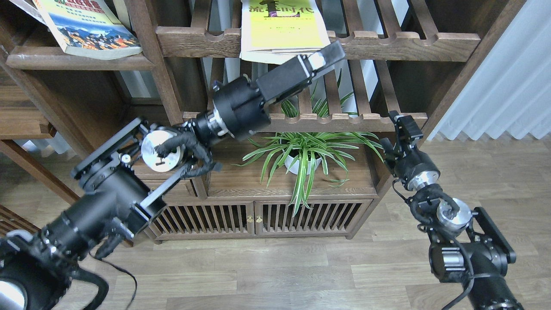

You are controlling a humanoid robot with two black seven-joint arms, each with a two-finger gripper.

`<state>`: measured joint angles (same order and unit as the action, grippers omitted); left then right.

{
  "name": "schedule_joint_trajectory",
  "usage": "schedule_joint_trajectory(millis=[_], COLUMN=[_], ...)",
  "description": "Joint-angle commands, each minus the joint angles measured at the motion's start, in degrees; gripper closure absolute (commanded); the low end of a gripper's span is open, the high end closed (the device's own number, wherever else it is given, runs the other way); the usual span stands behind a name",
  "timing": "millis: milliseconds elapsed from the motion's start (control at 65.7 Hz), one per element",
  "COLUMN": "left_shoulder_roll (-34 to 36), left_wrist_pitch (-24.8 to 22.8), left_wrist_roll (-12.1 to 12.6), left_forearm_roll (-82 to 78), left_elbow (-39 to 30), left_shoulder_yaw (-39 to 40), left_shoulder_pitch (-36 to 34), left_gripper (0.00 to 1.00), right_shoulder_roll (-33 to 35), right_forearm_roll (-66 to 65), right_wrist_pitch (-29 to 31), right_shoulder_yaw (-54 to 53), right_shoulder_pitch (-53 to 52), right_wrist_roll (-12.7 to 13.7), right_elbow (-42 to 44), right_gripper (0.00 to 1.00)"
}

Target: Organize books on shelf

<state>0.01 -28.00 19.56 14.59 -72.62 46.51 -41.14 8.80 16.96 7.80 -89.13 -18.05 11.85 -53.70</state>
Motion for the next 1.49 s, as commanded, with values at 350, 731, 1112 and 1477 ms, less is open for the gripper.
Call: schedule_joint_trajectory(millis=[350, 731, 1112, 1477], left_shoulder_roll=[0.0, 3.1, 4.4, 4.7], left_wrist_pitch=[0.0, 0.0, 0.0, 0.0], left_wrist_roll=[0.7, 0.8, 0.8, 0.8], left_forearm_roll=[-4.5, -4.7, -4.6, -4.6], left_elbow=[5.1, 7.0, 7.1, 10.0], left_shoulder_yaw=[0.4, 0.4, 0.8, 1.3], left_shoulder_pitch=[26.9, 31.1, 32.2, 32.1], left_gripper=[0.01, 0.01, 0.01, 0.01], right_shoulder_roll=[4.5, 5.7, 1.8, -6.6], right_forearm_roll=[0.8, 1.1, -3.6, -7.5], right_wrist_pitch=[0.3, 0.8, -1.4, -11.0], right_shoulder_yaw=[-0.1, 5.9, 14.6, 14.6], right_shoulder_pitch=[4.8, 10.2, 10.0, 4.2], right_wrist_roll=[0.7, 1.7, 1.4, 0.7], right_elbow=[-14.3, -31.0, -37.4, -36.1], right_gripper=[0.02, 0.02, 0.03, 0.03])
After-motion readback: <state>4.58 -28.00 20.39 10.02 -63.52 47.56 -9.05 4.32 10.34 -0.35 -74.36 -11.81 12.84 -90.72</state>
